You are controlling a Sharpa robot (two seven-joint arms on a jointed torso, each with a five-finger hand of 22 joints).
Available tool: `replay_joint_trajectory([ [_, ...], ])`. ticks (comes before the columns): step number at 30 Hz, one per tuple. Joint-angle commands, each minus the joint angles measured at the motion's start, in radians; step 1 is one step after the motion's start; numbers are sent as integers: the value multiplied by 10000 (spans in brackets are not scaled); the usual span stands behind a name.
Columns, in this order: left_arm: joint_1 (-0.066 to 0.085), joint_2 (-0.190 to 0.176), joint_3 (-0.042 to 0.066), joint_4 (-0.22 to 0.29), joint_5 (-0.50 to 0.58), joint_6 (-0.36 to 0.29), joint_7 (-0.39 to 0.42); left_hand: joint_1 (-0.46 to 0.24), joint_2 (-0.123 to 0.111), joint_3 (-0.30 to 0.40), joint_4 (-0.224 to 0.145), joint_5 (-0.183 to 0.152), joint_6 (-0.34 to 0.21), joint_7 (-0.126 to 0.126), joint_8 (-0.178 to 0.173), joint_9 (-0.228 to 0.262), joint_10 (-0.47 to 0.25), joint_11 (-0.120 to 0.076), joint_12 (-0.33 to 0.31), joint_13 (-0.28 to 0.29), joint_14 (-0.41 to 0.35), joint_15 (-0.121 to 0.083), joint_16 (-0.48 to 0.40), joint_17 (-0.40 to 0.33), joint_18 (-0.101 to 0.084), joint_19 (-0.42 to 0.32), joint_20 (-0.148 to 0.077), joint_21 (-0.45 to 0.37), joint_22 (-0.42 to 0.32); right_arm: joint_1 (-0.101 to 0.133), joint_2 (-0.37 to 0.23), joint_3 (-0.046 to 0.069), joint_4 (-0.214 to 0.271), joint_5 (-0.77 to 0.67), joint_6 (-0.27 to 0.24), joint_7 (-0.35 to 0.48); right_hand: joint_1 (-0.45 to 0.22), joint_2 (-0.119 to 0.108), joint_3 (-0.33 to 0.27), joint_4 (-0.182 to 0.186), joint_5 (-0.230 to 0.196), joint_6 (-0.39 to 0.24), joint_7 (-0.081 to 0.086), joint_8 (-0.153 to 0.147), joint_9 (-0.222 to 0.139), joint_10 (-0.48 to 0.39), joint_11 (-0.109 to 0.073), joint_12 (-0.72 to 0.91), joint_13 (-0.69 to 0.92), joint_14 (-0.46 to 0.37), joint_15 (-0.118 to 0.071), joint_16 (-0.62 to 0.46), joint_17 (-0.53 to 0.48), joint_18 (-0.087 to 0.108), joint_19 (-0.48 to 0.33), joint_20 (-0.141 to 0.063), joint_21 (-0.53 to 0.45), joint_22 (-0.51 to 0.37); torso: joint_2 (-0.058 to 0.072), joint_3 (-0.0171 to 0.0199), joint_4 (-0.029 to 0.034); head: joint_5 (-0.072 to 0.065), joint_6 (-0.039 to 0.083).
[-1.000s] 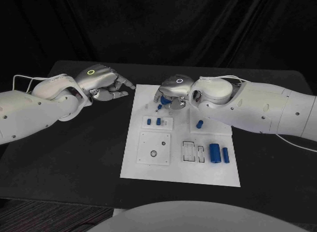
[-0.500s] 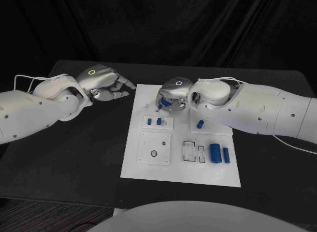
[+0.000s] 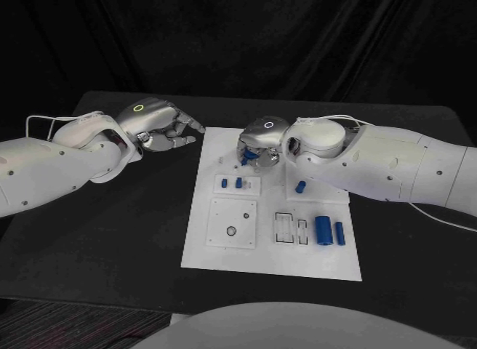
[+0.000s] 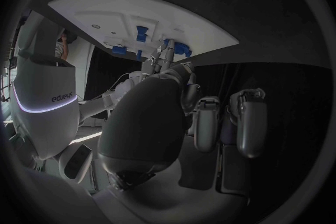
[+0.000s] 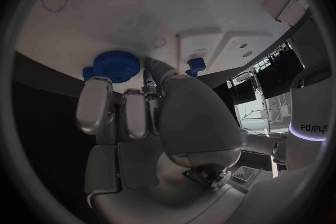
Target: Assemble the parts on the task board
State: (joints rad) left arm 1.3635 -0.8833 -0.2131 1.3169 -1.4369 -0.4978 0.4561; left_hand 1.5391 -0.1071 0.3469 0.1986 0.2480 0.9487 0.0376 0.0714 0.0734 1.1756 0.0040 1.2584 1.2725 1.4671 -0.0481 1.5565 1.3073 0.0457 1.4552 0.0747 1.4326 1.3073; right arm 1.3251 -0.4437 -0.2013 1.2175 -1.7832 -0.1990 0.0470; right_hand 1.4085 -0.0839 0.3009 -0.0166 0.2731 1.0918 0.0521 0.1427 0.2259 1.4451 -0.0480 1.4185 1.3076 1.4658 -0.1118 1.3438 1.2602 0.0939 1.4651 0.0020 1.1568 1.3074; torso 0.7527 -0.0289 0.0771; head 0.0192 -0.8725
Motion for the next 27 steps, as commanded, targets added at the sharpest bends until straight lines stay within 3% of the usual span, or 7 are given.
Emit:
replay_joint_trajectory([
  [1, -39, 39, 7, 10, 576, 210, 217, 42, 74, 48, 7, 57, -16, 70, -22, -3, 39, 22, 66, 13, 901, 21, 50, 2469, -86, -17, -51, 35, 2150, -113, -51, -55, -9, -100, -11, -287, -8, 132, -114, 6, -53, 229, -2, 199, 348, 14, 34, 20, 216, 513, 80, 47, 13, -204, 22, 62, 65, 1671, 1, 2, -1, 35, -1],
  [8, -111, 76, 7, 35, 635, 300, 251, 59, 102, 86, 3, 106, -15, 102, -21, -3, 9, 26, 51, 4, 882, 18, 37, 2447, -81, -37, -57, 15, 2142, -137, -250, -55, 125, 16, -557, -217, -54, 221, -250, 12, -70, 385, 66, 390, 619, 38, 106, 47, 256, 509, 124, 37, -5, -214, 21, 87, 106, 1677, 0, 0, 11, 40, -1],
  [15, -174, 15, 7, 206, 649, 98, 538, 18, 84, 78, 26, 79, -2, 163, -14, 1, -106, 40, -21, -62, 829, 20, 2, 2384, -66, -88, -62, -38, 2122, -134, -831, -55, 627, 2288, -915, -28, -220, 271, -447, 123, -339, 181, 79, 356, 788, 41, 244, 43, 240, 496, 230, -9, -73, -215, 13, 163, 98, 1670, 7, 7, -25, 91, -1],
  [17, -185, -1, 7, 269, 650, -84, 744, 67, 51, 123, 2, -56, -11, 146, -16, 1, -865, 40, -683, -650, 657, 28, -114, 2185, -24, -239, -62, -203, 2062, -119, -1043, -55, 832, 3343, -839, 32, -256, 275, -486, 152, -400, 161, 91, 350, 811, 30, 280, 30, 218, 494, 256, -16, -85, -212, 7, 182, 77, 1664, 5, 7, -29, 96, -1],
  [19, -195, -16, 7, 331, 651, -286, 960, 141, -30, 214, 2, -240, -2, 124, -8, 8, -2008, 39, -1989, -1796, 437, 38, -272, 1934, 12, -384, -57, -359, 2010, -99, -1240, -55, 1031, 4225, -782, 94, -260, 280, -492, 157, -407, 144, 97, 341, 814, 29, 287, 28, 216, 492, 262, -22, -94, -210, 3, 187, 62, 1660, 4, 11, -45, 107, -1],
  [21, -206, -41, 7, 406, 651, -527, 1209, 260, -203, 408, 75, -403, 59, 70, 23, 29, -3320, -16, -4413, -3886, -26, 33, -650, 1370, 46, -526, -46, -517, 1963, -73, -1450, -55, 1251, 5141, -706, 145, -259, 297, -491, 164, -391, 137, 101, 338, 819, 21, 292, 19, 200, 493, 268, -17, -86, -211, 5, 193, 70, 1662, 0, 15, -60, 105, -1],
  [27, -230, -103, 7, 624, 652, -1223, 1817, 323, -344, 453, 232, -483, 97, 25, 25, 42, -3161, -109, -5888, -5257, -510, 2, -1182, 617, 90, -680, -63, -735, 1902, -25, -1939, -55, 1709, 7604, -172, 79, -288, 330, -527, 203, -256, 144, 104, 346, 858, 12, 303, 8, 182, 488, 286, -35, -113, -209, 3, 216, 70, 1661, -3, 15, -68, 93, -1],
])
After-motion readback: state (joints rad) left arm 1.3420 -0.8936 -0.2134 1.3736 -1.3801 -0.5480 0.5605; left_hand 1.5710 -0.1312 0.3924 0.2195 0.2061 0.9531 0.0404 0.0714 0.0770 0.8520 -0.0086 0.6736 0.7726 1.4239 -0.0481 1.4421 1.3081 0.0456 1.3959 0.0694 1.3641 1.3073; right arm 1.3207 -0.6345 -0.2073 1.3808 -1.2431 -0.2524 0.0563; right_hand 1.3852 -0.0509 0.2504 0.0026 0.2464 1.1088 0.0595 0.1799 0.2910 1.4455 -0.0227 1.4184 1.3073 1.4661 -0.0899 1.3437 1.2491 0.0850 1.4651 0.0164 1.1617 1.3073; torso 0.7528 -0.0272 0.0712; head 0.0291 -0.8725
